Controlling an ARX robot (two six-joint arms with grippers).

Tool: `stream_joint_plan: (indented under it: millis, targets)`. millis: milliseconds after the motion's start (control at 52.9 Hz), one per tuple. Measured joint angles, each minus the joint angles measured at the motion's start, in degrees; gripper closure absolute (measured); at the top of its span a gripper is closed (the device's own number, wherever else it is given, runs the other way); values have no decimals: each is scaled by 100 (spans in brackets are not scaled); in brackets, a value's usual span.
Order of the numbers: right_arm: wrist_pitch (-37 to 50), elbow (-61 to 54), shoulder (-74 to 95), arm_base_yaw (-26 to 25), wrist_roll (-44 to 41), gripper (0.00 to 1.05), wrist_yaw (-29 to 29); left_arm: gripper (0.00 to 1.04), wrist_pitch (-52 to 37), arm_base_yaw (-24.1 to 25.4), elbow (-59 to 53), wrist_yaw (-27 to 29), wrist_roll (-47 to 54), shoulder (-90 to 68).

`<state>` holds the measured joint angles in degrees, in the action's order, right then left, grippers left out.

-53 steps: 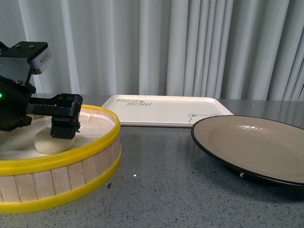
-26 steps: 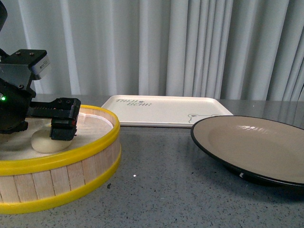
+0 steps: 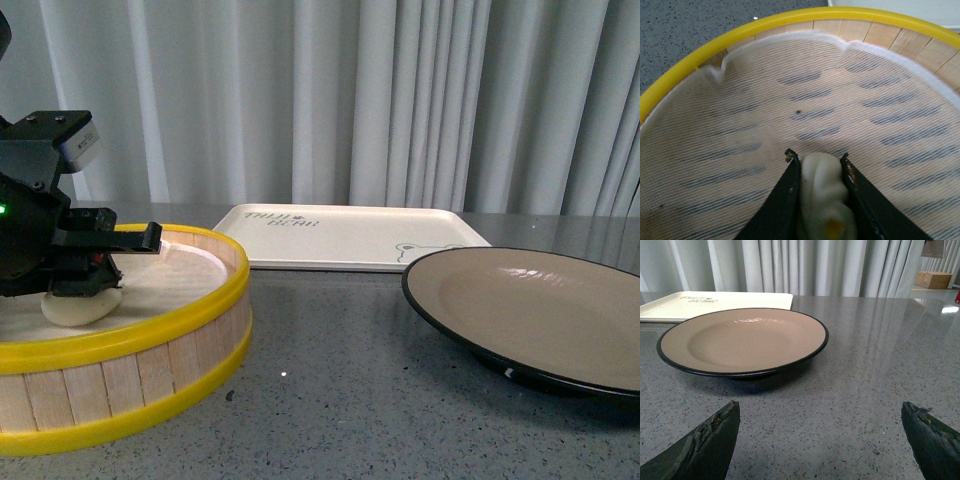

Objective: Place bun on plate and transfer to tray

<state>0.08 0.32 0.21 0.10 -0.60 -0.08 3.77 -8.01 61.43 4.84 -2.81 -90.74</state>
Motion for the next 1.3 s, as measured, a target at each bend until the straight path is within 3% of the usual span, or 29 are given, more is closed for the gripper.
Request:
stream_joint_plan:
  millis: [132, 265, 492, 643, 1002, 1305]
  targets:
    - [0, 0, 0, 0, 0, 8, 0, 97, -238, -105, -2, 48, -2, 168]
    - [0, 0, 0, 0, 0, 8, 0, 99, -883, -369, -50, 15, 144, 431]
    - [0, 0, 0, 0, 0, 8, 0, 99, -1740, -1847, 227, -334, 535, 271]
    - [0, 0, 0, 0, 0, 8, 0, 99, -1749, -2326, 645, -529, 424, -442]
    - [0, 0, 0, 0, 0, 8, 0, 99, -59, -2894, 2568, -979, 903, -1836]
    - [0, 0, 0, 0, 0, 8, 0, 99, 247, -3195, 3204, -1040, 922, -2391]
